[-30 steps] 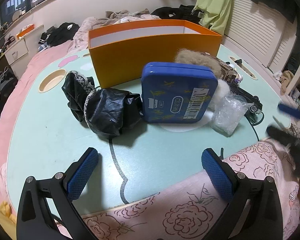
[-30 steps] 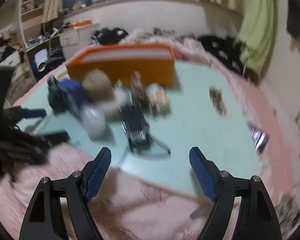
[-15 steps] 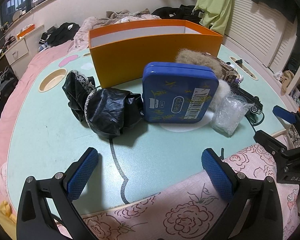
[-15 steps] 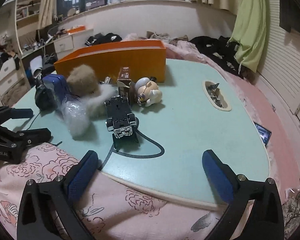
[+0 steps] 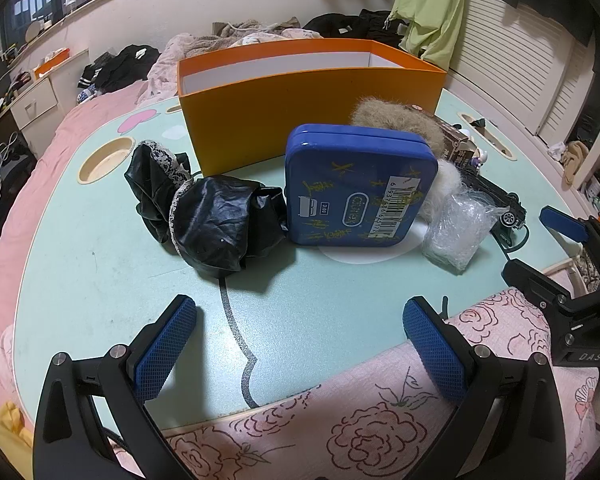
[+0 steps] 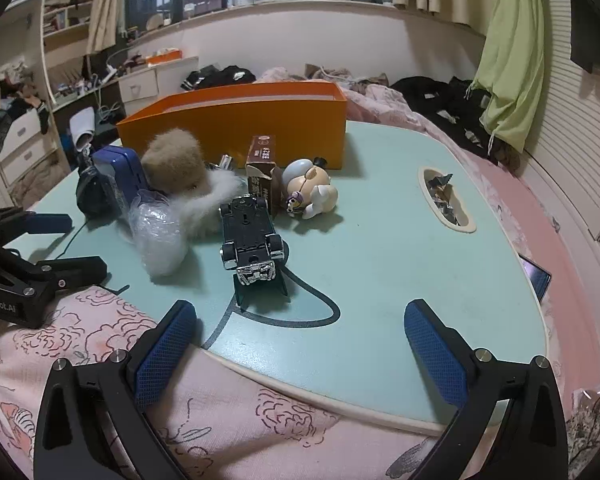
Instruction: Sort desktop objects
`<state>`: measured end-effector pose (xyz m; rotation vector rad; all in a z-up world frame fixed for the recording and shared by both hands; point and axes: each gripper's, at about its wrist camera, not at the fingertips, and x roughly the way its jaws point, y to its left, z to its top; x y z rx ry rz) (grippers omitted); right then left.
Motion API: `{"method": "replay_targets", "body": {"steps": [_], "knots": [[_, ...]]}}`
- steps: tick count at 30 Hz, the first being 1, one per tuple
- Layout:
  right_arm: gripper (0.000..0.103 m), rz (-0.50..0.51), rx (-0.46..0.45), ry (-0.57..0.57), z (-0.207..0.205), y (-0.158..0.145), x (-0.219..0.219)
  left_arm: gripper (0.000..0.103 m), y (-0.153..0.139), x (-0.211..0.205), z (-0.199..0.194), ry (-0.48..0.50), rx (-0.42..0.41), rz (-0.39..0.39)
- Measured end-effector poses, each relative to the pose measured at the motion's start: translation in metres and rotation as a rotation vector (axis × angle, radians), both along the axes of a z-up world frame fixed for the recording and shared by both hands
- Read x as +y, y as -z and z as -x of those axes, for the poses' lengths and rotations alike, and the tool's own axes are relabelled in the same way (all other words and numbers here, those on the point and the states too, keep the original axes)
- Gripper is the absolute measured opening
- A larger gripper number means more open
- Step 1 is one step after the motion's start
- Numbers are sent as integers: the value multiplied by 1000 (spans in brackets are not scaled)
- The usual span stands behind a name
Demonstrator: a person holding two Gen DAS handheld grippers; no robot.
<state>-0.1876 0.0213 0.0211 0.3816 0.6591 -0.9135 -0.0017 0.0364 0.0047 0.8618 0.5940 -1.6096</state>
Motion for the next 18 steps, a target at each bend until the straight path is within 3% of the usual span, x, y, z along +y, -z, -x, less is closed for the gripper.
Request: {"method": "replay_targets", "body": {"steps": [7, 14, 18], "knots": [[103, 1, -1, 0, 0, 0, 0, 103, 0, 1, -1, 4, 6, 5], [103, 4, -5, -1, 0, -2, 1, 103, -19, 21, -22, 50, 159, 96], [103, 5, -6, 5, 0, -2, 0, 102, -26, 33, -27, 84, 119, 152]]}}
